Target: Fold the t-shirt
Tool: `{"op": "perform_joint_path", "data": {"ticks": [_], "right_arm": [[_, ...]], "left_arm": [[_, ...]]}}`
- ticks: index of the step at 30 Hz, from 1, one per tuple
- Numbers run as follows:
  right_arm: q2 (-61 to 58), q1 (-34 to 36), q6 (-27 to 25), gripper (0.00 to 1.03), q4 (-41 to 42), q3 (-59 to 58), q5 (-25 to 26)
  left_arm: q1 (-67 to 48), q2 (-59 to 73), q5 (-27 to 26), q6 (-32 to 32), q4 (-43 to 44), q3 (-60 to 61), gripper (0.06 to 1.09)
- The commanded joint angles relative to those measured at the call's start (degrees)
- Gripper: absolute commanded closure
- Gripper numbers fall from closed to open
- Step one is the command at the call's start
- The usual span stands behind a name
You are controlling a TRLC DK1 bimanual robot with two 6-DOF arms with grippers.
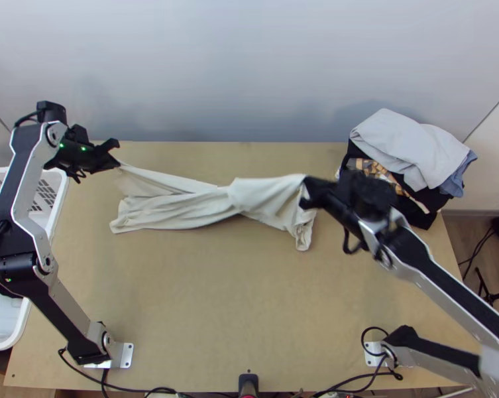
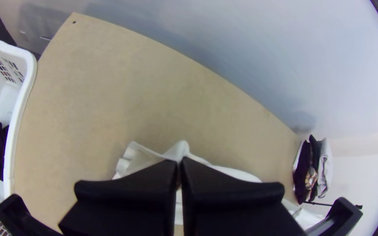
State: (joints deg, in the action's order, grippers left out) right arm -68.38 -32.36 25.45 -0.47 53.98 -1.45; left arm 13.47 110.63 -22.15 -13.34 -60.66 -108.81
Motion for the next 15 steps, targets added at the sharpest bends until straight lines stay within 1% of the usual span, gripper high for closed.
{"op": "perform_joint_path", "data": {"ticks": [1,3,5,7,9,11,13,14,15], "right_arm": [[12.92,-8.25,12.69,1.00,-12.01,-7.48,-9.71],[13.54,-10.88,15.77,1.00,-12.98,-12.76,-11.03],[13.54,-13.43,17.26,1.00,-12.63,-17.59,-11.11],[13.54,-15.63,17.88,1.00,-10.25,-21.98,-11.11],[13.36,-17.12,19.81,1.00,-9.02,-24.71,-11.11],[13.27,-18.35,19.90,1.00,-9.02,-25.06,-11.11],[12.92,-20.29,19.64,1.00,-12.27,-24.18,-11.91],[12.31,-21.34,18.58,1.00,-13.94,-23.92,-12.78],[11.87,-21.69,17.44,0.94,-14.65,-23.74,-12.78]], "left_arm": [[-0.47,-0.33,0.18,0.42,-3.41,-2.89,1.05],[-0.64,-0.33,0.18,0.51,-3.41,-2.37,1.05],[-0.91,-0.15,0.18,0.60,-3.23,-2.10,1.05],[-1.17,0.20,0.27,0.60,-3.06,-2.02,1.05],[-1.52,0.46,0.79,0.51,-2.79,-2.10,1.05],[-2.05,0.64,1.50,0.60,-2.62,-2.28,1.05],[-2.40,0.73,1.76,0.60,-2.44,-2.45,1.05],[-2.49,0.82,1.85,0.60,-2.27,-2.54,1.05],[-2.49,1.08,2.11,0.60,-2.27,-2.81,1.05]]}}
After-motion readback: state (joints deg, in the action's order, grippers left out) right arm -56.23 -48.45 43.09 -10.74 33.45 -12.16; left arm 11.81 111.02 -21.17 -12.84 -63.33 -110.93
